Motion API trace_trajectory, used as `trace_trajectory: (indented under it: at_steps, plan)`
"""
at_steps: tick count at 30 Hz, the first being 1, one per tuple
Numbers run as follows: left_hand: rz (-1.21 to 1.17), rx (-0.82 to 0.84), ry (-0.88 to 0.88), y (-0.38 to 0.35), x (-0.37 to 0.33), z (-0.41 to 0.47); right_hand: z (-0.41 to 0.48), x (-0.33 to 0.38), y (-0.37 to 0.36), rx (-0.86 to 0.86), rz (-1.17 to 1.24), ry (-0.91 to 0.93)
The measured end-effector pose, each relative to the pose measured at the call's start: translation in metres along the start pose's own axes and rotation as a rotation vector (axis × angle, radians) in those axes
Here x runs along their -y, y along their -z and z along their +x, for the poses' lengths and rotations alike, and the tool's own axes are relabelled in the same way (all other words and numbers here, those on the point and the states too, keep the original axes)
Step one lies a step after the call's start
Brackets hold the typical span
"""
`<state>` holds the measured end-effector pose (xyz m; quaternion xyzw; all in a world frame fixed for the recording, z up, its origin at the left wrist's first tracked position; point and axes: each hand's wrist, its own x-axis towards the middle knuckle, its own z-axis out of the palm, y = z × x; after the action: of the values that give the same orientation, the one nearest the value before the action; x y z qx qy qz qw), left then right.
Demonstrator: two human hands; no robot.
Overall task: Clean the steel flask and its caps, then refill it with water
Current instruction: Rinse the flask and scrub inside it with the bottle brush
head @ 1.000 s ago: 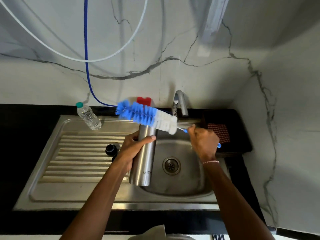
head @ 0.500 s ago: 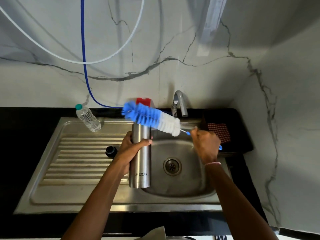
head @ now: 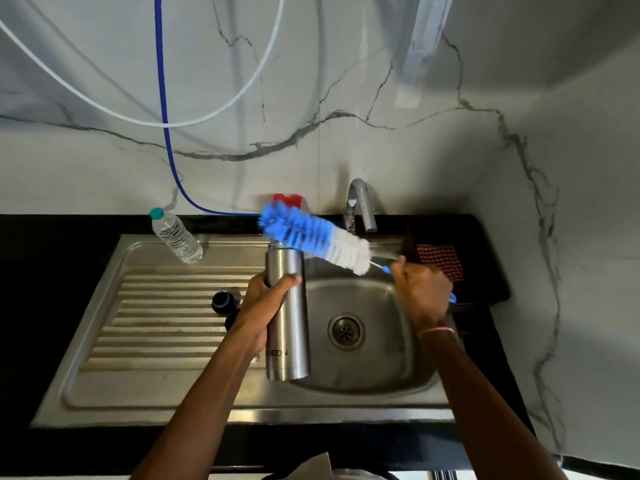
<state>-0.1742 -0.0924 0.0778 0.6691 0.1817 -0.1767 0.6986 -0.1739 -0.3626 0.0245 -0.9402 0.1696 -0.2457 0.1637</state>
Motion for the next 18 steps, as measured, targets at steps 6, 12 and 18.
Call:
trace_trajectory:
  at_steps: [6,12,18]
  plan:
    - [0.046,0.112,0.001,-0.007,0.0,0.009,0.0,0.02,-0.003,-0.022,-0.002,0.059]
    - [0.079,0.075,-0.012,-0.003,-0.001,0.012,0.006,0.018,0.005,-0.051,-0.059,0.208]
    - [0.101,0.06,-0.043,0.006,-0.002,0.011,-0.001,-0.009,-0.004,-0.045,-0.095,0.076]
